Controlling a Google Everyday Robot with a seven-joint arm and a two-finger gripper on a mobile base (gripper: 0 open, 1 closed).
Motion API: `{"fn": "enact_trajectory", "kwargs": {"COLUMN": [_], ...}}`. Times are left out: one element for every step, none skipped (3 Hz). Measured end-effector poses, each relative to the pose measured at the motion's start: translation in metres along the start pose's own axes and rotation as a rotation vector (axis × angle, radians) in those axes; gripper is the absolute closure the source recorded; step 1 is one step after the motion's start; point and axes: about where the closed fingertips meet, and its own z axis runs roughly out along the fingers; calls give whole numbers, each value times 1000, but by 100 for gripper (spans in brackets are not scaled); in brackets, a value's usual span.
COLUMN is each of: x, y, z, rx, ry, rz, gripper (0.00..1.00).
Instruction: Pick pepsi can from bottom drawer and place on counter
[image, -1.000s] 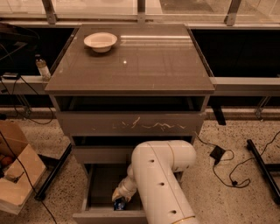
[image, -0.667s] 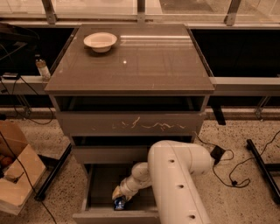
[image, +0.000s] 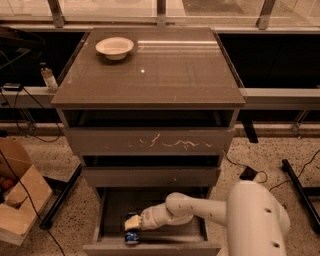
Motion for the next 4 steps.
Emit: {"fn": "enact_trajectory", "kwargs": {"x": [24, 42, 41, 30], "y": [54, 114, 152, 162], "z": [-28, -68, -136, -225], "rx": [-168, -336, -463, -478], "ry": [-54, -145, -305, -508], "rz": [-183, -382, -569, -734], "gripper": [100, 100, 100, 100]}}
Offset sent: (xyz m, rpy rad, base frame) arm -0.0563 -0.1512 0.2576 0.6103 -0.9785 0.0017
